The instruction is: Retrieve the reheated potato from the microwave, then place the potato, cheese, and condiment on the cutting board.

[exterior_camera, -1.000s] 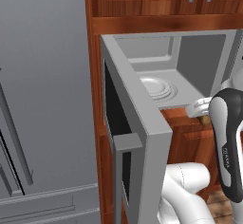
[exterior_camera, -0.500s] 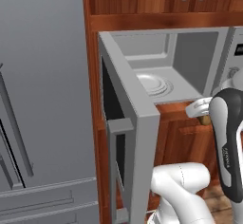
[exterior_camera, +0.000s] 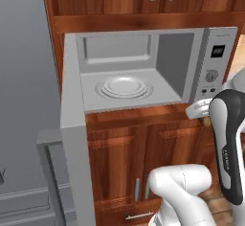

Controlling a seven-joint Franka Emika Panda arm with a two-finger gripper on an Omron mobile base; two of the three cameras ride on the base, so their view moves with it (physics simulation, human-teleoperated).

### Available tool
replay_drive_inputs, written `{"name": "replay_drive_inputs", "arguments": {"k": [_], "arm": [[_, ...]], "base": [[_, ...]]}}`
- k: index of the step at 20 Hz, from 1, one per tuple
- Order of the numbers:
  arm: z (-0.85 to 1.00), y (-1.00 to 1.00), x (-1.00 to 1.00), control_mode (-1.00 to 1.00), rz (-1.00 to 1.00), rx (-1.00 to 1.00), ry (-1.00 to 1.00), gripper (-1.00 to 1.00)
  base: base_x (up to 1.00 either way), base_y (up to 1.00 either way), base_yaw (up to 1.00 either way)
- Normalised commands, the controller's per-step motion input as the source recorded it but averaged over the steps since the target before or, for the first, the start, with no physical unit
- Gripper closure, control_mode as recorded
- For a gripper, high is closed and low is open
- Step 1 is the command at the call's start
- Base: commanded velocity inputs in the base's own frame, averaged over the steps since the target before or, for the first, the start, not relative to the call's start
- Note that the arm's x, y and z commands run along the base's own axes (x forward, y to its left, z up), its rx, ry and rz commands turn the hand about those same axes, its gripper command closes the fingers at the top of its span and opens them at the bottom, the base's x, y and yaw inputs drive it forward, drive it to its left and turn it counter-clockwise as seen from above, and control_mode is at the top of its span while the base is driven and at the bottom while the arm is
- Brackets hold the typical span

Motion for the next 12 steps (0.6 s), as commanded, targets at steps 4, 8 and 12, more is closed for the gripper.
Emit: {"name": "replay_drive_inputs", "arguments": {"k": [4, 8, 12], "arm": [[0.00, 0.00, 0.00, 1.00, 0.00, 0.00, 0.00, 1.00], [0.00, 0.00, 0.00, 1.00, 0.00, 0.00, 0.00, 1.00], [0.00, 0.00, 0.00, 1.00, 0.00, 0.00, 0.00, 1.00]], "base": [[0.16, -0.78, 0.00], [0.19, -0.78, 0.00], [0.24, -0.77, 0.00]]}}
